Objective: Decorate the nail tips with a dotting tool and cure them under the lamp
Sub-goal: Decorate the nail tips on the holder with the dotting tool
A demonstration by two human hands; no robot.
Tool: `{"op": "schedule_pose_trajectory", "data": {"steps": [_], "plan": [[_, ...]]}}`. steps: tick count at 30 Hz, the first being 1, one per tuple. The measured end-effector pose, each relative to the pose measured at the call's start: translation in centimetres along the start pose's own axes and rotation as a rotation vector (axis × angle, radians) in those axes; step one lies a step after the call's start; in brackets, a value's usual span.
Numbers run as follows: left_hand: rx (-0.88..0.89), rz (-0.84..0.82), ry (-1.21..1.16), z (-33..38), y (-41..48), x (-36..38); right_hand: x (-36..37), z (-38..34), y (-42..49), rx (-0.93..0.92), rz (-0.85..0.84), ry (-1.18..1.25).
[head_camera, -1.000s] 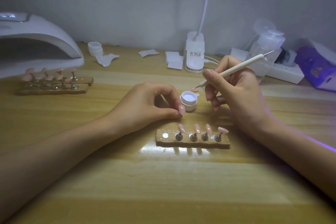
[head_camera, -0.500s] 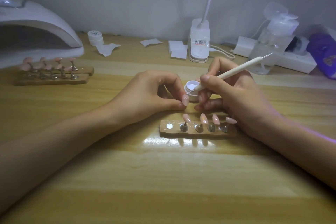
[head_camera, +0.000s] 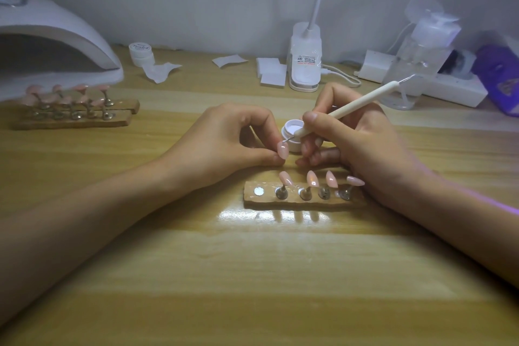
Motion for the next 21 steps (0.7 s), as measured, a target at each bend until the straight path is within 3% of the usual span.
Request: {"op": "schedule_pose_trajectory", "data": {"steps": [21], "plan": [[0.002, 0.003, -0.003, -0.07, -0.08, -0.03, -0.07, 0.10, 0.05, 0.004, -0.006, -0.022]]}}
Point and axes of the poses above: each hand's wrist, its own y-axis towards the middle knuckle, its own x-axis out of the palm, z = x × y, the point moved 4 cm from there along y, towards the middle knuckle, and after that the axes turned 6 degrees about x, right-handed, at the moved point
